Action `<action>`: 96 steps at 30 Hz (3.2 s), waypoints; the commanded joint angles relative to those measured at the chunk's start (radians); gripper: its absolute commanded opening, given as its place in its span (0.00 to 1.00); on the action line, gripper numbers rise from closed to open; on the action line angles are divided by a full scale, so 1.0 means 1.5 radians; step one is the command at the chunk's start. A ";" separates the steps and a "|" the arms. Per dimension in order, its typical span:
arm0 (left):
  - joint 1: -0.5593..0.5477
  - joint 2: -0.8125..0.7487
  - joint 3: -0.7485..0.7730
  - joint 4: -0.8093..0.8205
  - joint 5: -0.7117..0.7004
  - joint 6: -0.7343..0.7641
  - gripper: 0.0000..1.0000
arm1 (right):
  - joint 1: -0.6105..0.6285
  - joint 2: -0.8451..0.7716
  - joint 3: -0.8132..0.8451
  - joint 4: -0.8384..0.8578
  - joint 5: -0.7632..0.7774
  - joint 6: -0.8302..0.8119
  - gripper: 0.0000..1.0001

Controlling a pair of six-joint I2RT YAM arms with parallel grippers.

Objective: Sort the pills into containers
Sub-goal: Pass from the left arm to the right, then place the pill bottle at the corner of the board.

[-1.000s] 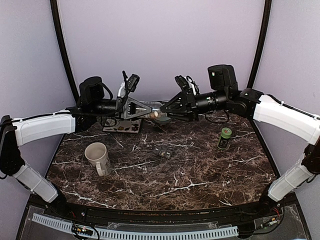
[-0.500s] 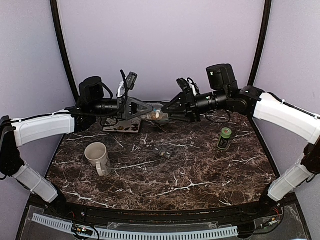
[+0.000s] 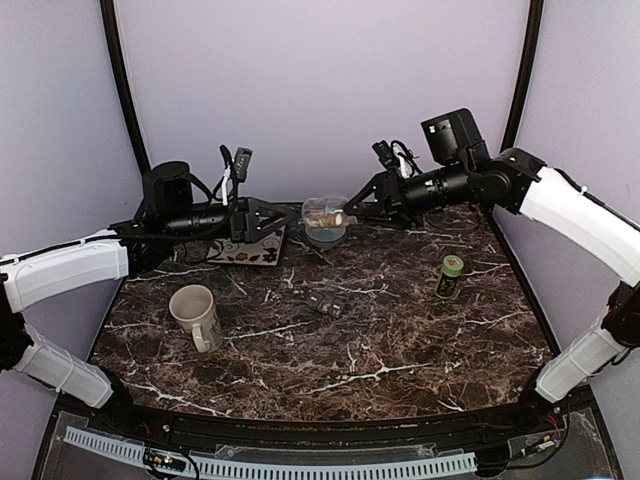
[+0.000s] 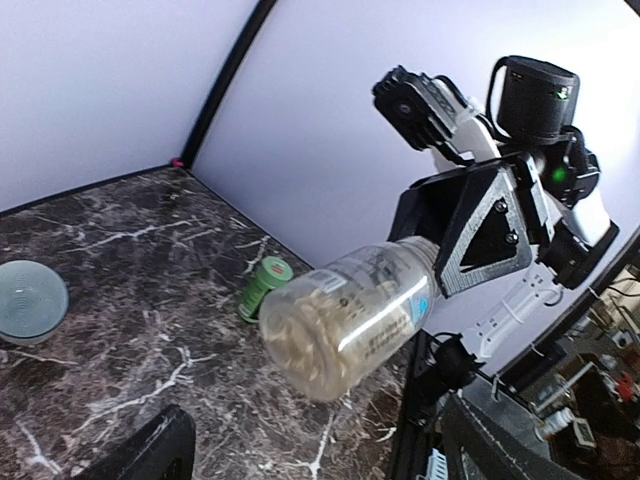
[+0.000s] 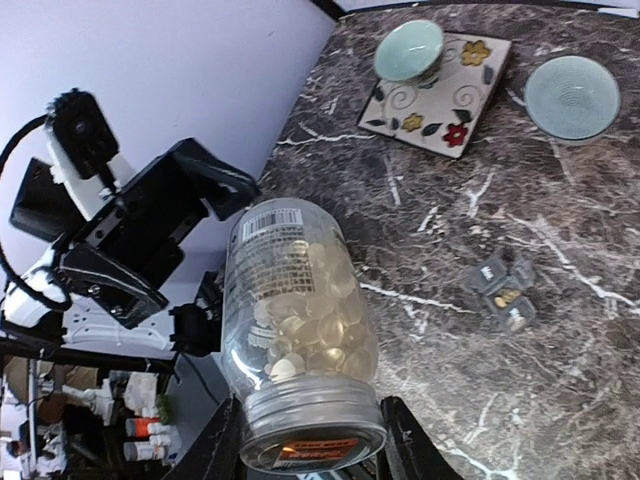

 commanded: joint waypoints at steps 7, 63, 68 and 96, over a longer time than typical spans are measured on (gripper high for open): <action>0.001 -0.064 -0.017 -0.075 -0.177 0.048 0.88 | -0.049 0.028 0.081 -0.278 0.315 -0.196 0.00; -0.103 -0.037 0.034 -0.255 -0.257 0.154 0.87 | -0.370 0.061 -0.211 -0.316 0.422 -0.248 0.00; -0.106 -0.032 0.034 -0.251 -0.261 0.150 0.87 | -0.384 0.076 -0.193 -0.332 0.404 -0.266 0.00; -0.115 -0.014 0.026 -0.213 -0.266 0.135 0.87 | -0.402 0.097 -0.172 -0.410 0.358 -0.287 0.00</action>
